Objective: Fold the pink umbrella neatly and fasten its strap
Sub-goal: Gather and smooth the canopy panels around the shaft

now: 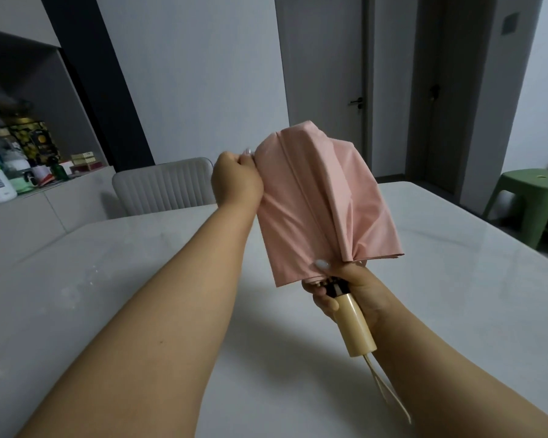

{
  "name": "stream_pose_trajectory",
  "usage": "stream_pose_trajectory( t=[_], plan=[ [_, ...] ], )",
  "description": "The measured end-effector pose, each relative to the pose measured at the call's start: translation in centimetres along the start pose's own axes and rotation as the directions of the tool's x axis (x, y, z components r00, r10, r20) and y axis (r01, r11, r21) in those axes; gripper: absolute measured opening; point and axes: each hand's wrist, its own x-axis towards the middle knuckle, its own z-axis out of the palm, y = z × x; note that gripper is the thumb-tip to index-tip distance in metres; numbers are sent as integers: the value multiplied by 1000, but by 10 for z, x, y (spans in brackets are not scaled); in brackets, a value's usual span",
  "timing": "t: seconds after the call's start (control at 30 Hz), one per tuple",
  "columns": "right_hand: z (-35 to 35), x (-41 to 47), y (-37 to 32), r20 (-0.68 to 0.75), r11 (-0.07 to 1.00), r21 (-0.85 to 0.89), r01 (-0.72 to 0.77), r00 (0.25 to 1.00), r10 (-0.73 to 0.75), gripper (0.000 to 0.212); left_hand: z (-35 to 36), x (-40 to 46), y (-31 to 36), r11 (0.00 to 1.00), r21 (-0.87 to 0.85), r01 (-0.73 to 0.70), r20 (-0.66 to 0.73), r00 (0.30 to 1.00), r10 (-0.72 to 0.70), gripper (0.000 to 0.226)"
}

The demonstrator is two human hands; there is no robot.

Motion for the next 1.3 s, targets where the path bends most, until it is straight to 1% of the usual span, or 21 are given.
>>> stream_pose_trajectory(
  t=[0.1,0.17,0.2,0.27,0.33,0.37,0.4,0.47,0.5,0.57,0.6,0.67,0.73,0.8,0.83,0.9,0.97,1.07,1.13,1.2,1.3],
  plan=[
    [1,3,2,-61,999,-30,37,997,-39,14,7,0,0,993,49,105,-17,994,-105,32],
    [0,6,3,-123,992,-95,82,988,-94,13,2,4,11,977,75,199,-95,977,-192,36],
    [-2,7,3,-152,987,-131,98,981,-118,11,-3,3,17,976,102,194,-140,974,-179,36],
    [-2,8,3,-199,976,-186,116,968,-153,8,-8,-9,29,985,164,52,-146,989,-28,32],
    [-1,7,4,-228,967,-222,126,957,-177,12,-1,-30,35,979,165,-121,-26,992,127,33],
    [0,7,4,-233,961,-245,127,955,-186,14,4,-42,37,979,133,-152,61,987,145,34],
    [2,6,4,-231,955,-271,122,955,-188,16,8,-51,38,990,78,-121,158,981,108,35],
    [5,4,6,-210,945,-312,101,962,-172,18,11,-65,37,994,-102,42,342,940,-5,35],
    [7,2,6,-198,941,-328,89,967,-161,17,10,-67,37,976,-168,142,404,912,-63,45],
    [7,1,5,-180,934,-350,65,974,-135,20,11,-63,29,927,-207,312,448,873,-193,87],
    [7,1,4,-174,934,-355,48,978,-117,22,15,-59,20,903,-212,373,455,856,-246,95],
    [7,0,3,-154,942,-334,23,985,-79,15,18,-52,10,855,-211,473,503,803,-320,86],
    [9,-1,1,-134,953,-302,6,990,-48,9,11,-53,11,797,-249,550,558,754,-347,72],
    [9,-1,1,-100,958,-287,-2,995,-28,9,7,-53,9,755,-308,579,624,722,-298,65],
    [8,-1,1,-77,963,-271,0,997,-21,10,6,-51,5,714,-349,607,661,699,-272,64],
    [8,-3,2,-25,983,-183,1,1000,-6,6,1,-51,-1,603,-424,676,712,660,-238,65],
    [9,-4,4,25,997,-72,-26,999,28,10,-2,-53,-6,528,-475,704,737,646,-199,67],
    [10,-3,7,100,998,1,-65,993,64,15,0,-56,-7,521,-484,704,748,642,-172,63],
    [8,1,9,97,999,-13,-51,994,52,33,1,-56,-4,541,-473,696,742,645,-181,58],
    [6,4,10,107,999,38,-38,994,34,51,1,-57,-2,562,-459,688,732,652,-200,59],
    [7,3,10,213,982,172,-82,976,44,45,3,-59,-4,558,-435,707,728,641,-244,70]
  ],
)
